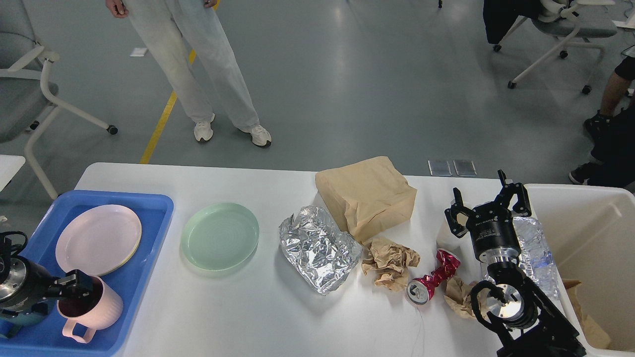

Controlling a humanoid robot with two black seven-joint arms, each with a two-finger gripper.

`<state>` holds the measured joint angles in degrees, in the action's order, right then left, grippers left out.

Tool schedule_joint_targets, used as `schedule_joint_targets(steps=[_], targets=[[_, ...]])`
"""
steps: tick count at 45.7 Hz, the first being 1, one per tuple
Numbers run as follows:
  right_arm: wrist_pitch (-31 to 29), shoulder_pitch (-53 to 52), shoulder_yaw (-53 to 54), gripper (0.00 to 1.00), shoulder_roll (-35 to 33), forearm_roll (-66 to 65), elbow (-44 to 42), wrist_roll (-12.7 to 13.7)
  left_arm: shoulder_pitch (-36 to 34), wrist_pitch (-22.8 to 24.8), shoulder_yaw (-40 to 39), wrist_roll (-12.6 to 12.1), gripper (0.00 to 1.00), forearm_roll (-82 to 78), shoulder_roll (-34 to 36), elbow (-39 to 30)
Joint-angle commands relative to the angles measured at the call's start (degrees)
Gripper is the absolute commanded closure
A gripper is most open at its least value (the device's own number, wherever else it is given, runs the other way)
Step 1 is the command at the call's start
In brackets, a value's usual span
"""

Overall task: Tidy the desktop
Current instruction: 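Lower the pink mug beside the teal mug and release, then move the left gripper to the pale green plate's edge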

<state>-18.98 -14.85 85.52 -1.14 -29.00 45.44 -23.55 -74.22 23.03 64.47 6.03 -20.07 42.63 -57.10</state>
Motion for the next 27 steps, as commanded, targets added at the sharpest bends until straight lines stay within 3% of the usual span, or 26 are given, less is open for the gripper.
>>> schedule_joint_targets(steps=[1, 7, 17, 23, 27], targets=[[0.0, 0.0, 0.0, 0.0, 0.0, 0.0, 0.0, 0.0, -1.4, -0.1, 0.5, -0.2, 0.08, -0.1, 1.6, -3.6], [0.0, 0.0, 0.0, 0.0, 0.0, 0.0, 0.0, 0.0, -6.3, 0.1, 3.9, 0.0, 0.08, 0.0, 2.0, -7.5], [0.0, 0.0, 0.0, 0.0, 0.0, 0.0, 0.0, 0.0, -27.1, -0.1, 21.0, 1.1, 0.08, 3.0, 0.6, -19.2], [0.0, 0.0, 0.0, 0.0, 0.0, 0.0, 0.0, 0.0, -44.8, 0.5, 32.9, 2.7, 0.08, 9.1, -7.8, -27.6], [0.0, 0.0, 0.0, 0.0, 0.0, 0.0, 0.0, 0.0, -53.5, 0.6, 36.2, 3.4, 0.08, 14.5, -14.7, -33.4]])
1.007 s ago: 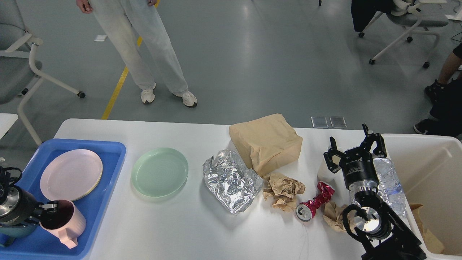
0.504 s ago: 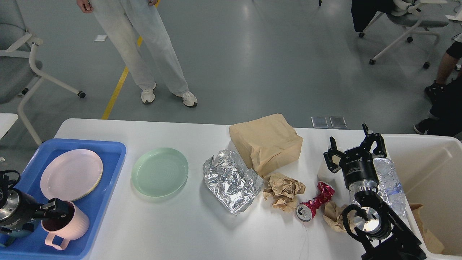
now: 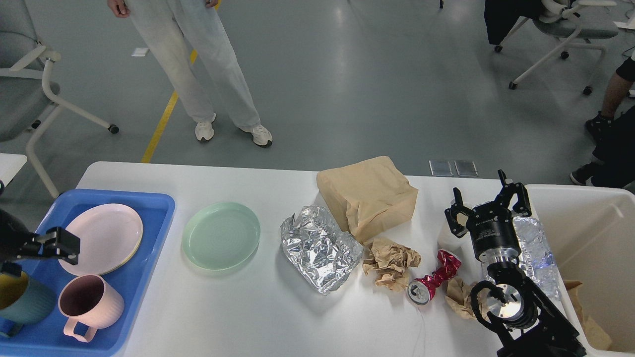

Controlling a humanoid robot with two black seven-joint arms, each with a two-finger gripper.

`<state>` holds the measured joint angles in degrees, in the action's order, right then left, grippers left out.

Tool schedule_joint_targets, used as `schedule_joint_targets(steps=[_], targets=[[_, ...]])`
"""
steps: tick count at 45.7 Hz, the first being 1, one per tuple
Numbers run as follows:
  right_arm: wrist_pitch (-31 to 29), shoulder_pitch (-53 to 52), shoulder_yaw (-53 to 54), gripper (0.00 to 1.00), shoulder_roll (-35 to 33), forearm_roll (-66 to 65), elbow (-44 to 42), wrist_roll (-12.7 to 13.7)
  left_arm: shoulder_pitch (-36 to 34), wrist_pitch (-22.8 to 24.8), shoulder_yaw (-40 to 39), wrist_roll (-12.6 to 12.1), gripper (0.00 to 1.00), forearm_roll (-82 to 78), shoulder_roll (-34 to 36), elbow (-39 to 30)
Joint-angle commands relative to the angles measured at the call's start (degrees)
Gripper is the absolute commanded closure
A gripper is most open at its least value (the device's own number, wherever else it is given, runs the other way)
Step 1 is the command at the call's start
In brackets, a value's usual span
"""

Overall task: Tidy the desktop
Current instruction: 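Move the left gripper to the pale green plate's edge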

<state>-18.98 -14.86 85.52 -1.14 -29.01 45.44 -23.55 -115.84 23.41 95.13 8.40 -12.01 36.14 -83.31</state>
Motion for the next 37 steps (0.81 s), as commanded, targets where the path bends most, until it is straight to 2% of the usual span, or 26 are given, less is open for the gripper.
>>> schedule_joint_targets(steps=[1, 8, 19, 25, 34, 37], targets=[[0.0, 0.0, 0.0, 0.0, 0.0, 0.0, 0.0, 0.0, -13.4, 0.3, 5.5, 0.9, 0.08, 7.8, -10.0, -8.5], [0.0, 0.0, 0.0, 0.0, 0.0, 0.0, 0.0, 0.0, -23.5, 1.6, 2.8, 0.9, 0.09, 18.7, -23.2, -15.6], [0.0, 0.0, 0.0, 0.0, 0.0, 0.0, -0.1, 0.0, -38.0, 14.9, -2.5, 0.9, 0.09, 29.4, -31.6, -17.5], [0.0, 0.0, 0.0, 0.0, 0.0, 0.0, 0.0, 0.0, -39.6, 17.4, -4.7, 0.8, 0.09, 32.3, -32.0, -17.5], [0.0, 0.0, 0.0, 0.0, 0.0, 0.0, 0.0, 0.0, -37.9, 16.9, -5.5, 0.5, 0.08, 32.8, -33.3, -17.4], [0.0, 0.0, 0.0, 0.0, 0.0, 0.0, 0.0, 0.0, -37.7, 17.5, -5.6, 0.4, 0.05, 32.5, -33.3, -17.3]])
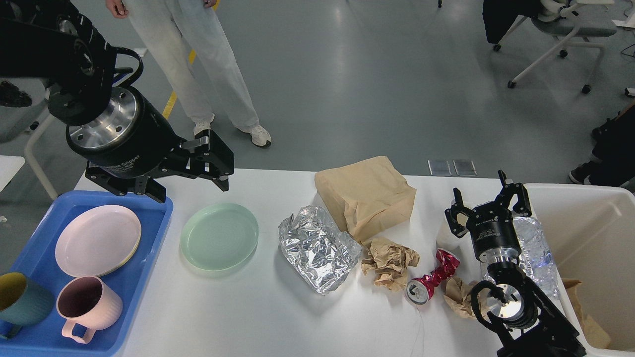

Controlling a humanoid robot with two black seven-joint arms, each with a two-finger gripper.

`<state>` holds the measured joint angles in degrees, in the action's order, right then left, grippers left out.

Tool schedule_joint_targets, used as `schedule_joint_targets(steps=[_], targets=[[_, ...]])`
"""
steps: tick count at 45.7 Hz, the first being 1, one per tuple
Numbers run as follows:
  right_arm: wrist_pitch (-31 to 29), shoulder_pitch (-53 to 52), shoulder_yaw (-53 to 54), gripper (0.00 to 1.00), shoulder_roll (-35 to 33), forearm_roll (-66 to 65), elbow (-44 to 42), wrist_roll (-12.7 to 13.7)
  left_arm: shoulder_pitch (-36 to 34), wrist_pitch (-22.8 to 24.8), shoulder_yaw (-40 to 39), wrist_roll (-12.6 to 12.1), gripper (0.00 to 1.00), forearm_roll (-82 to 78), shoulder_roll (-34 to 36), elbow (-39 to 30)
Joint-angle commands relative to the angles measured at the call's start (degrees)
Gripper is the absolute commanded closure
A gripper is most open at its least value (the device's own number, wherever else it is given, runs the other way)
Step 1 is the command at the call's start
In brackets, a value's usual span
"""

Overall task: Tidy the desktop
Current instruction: 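Move the left gripper to the pale green plate's edge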

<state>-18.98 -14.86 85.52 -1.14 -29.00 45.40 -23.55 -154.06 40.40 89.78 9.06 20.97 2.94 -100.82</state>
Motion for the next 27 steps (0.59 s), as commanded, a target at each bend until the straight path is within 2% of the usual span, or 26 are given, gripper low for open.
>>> schedule_joint_targets(steps=[1, 6, 12, 15, 23, 27], targets=[[0.0, 0.0, 0.0, 0.0, 0.0, 0.0, 0.0, 0.0, 0.5, 0.6, -0.2, -0.3, 0.04, -0.5, 0.0, 0.2], [0.0, 0.0, 0.0, 0.0, 0.0, 0.0, 0.0, 0.0, 2.0, 0.1, 0.0, -0.2, 0.04, -0.5, 0.7, 0.4], [0.0, 0.0, 0.0, 0.0, 0.0, 0.0, 0.0, 0.0, 11.5, -3.6, -0.1, 0.6, 0.04, 0.4, 2.4, 3.3], [0.0, 0.0, 0.0, 0.0, 0.0, 0.0, 0.0, 0.0, 19.4, -8.4, -0.2, 0.5, 0.05, 2.9, 3.0, 4.6], [0.0, 0.0, 0.0, 0.0, 0.0, 0.0, 0.0, 0.0, 37.2, -27.8, -0.9, 0.2, 0.06, 18.9, 4.6, 7.1], [0.0, 0.0, 0.0, 0.0, 0.0, 0.0, 0.0, 0.0, 44.5, -32.8, -4.0, -0.2, 0.05, 25.5, 4.9, 11.1]])
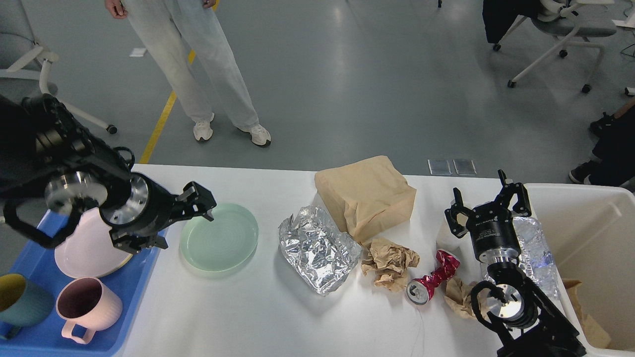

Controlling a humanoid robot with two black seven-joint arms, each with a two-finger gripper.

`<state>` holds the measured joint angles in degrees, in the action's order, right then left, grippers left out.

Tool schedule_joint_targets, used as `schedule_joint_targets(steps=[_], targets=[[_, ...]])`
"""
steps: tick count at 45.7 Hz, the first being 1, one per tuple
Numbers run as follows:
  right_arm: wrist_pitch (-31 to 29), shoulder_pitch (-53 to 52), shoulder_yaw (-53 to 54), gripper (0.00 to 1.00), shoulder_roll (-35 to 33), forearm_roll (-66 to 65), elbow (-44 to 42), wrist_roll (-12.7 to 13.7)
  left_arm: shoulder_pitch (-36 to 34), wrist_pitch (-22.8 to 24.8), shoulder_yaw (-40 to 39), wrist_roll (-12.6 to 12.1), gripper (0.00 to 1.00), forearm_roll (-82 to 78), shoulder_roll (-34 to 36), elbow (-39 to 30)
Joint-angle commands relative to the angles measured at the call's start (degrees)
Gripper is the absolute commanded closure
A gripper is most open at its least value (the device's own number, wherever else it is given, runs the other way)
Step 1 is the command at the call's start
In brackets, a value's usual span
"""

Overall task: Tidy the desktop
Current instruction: 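Move the left gripper to the pale green plate's edge, then grasp the pale green plate rim and lift it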

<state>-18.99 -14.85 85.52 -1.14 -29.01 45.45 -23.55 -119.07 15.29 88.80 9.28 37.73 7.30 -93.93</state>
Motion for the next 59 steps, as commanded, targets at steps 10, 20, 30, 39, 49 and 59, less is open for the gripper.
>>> schedule_joint_targets(steps=[10, 20, 30, 39, 49, 59], targets=[[0.0, 0.0, 0.0, 0.0, 0.0, 0.0, 0.0, 0.0, 26.8, -10.5, -11.8, -0.1, 0.08, 10.9, 2.4, 19.4], [0.0, 0.0, 0.0, 0.0, 0.0, 0.0, 0.0, 0.0, 36.9, -14.2, -16.7, -0.6, 0.08, 9.5, 6.1, 26.3], [0.0, 0.0, 0.0, 0.0, 0.0, 0.0, 0.0, 0.0, 39.7, -14.6, -19.1, -0.8, 0.08, 8.8, 7.1, 29.1], [0.0, 0.0, 0.0, 0.0, 0.0, 0.0, 0.0, 0.0, 44.4, -14.7, -25.8, -10.4, 0.11, 8.6, 7.3, 34.6], [0.0, 0.0, 0.0, 0.0, 0.0, 0.0, 0.0, 0.0, 45.2, -14.8, -26.9, -11.1, 0.11, 6.3, 7.2, 36.1], [0.0, 0.0, 0.0, 0.0, 0.0, 0.0, 0.0, 0.0, 45.2, -14.8, -26.9, -11.0, 0.2, 5.5, 7.2, 36.6]])
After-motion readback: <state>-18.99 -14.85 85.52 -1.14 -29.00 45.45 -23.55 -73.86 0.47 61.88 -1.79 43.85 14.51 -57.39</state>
